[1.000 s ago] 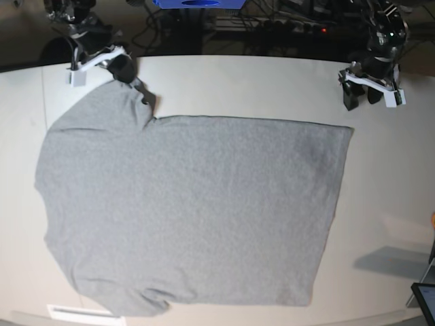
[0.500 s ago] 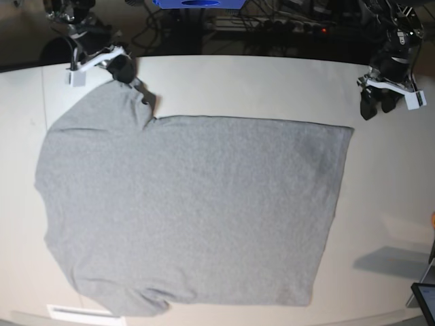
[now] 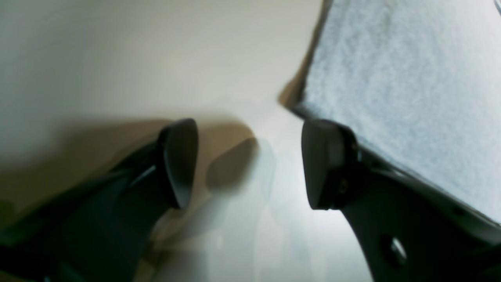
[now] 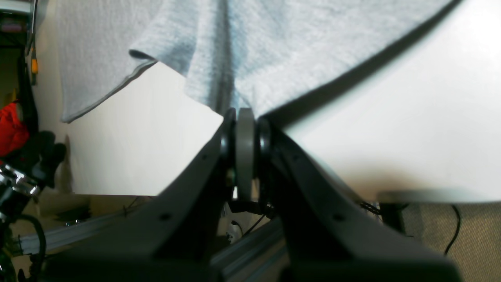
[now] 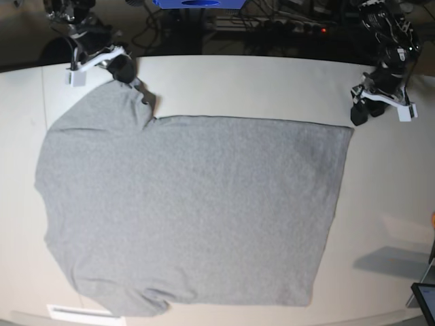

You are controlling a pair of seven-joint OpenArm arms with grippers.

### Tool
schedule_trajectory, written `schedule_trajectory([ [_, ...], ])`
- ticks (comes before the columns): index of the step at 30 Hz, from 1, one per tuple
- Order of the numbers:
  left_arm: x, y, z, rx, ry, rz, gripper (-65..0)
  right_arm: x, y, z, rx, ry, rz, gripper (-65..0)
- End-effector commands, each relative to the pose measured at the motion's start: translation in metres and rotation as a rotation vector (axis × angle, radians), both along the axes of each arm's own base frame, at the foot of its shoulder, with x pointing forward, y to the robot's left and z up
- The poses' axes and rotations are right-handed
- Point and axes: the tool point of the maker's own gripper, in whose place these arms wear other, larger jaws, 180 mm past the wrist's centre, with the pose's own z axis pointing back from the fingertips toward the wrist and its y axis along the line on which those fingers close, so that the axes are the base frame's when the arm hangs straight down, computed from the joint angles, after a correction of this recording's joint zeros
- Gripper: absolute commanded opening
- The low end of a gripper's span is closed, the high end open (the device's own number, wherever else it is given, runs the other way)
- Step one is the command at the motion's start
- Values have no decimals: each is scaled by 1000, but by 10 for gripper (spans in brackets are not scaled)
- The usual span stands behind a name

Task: Fold the T-shirt properly
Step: 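Move the left gripper to the shirt's other shoulder corner and grasp it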

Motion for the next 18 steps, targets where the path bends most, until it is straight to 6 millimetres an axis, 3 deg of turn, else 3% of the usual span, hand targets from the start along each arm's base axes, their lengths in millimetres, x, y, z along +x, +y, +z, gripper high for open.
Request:
schedule_trajectory([
  [1, 6, 3, 11, 18, -30, -14, -239, 3, 0, 6, 4, -25, 0, -649],
  [10, 14, -12, 5, -25, -48, -4, -240, 4, 0, 6, 5, -28, 1, -649],
  [14, 28, -35, 2, -47, -51, -68, -240, 5, 0, 7, 5, -32, 1, -649],
  [18, 33, -31, 2, -60, -47, -21, -240, 5, 0, 7, 5, -32, 1, -649],
])
